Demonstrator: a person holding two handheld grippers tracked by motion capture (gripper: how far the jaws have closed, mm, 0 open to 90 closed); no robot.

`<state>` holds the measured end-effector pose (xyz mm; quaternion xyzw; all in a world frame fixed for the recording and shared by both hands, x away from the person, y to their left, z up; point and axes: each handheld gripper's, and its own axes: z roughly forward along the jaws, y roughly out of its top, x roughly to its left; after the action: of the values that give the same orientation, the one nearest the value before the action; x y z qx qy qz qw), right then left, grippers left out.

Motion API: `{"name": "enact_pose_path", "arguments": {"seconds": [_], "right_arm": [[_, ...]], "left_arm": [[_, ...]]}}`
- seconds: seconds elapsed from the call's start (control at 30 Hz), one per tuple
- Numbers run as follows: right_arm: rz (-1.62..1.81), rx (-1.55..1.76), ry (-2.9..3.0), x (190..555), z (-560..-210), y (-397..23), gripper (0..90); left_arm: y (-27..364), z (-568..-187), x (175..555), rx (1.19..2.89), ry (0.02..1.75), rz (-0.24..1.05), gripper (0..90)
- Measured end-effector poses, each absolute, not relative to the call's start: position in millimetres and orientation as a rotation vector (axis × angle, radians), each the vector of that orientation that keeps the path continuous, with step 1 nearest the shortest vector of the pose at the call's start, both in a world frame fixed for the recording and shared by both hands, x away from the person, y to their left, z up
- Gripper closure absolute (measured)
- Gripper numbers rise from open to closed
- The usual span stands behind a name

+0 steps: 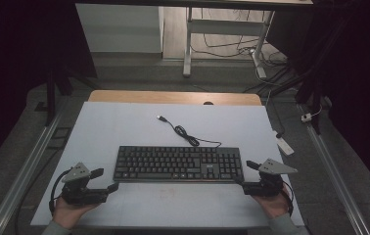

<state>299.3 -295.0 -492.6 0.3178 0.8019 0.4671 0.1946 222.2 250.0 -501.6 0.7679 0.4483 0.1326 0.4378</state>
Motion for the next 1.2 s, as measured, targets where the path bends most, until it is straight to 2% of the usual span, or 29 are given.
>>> {"name": "enact_pose_path", "arguments": {"seconds": [1.2], "right_arm": [[1.320, 0.898, 2.261, 296.1, -491.9, -290.7, 22.3]], "left_arm": [[245.5, -500.6, 227.7, 1.928, 1.115, 0.332, 21.1]]}}
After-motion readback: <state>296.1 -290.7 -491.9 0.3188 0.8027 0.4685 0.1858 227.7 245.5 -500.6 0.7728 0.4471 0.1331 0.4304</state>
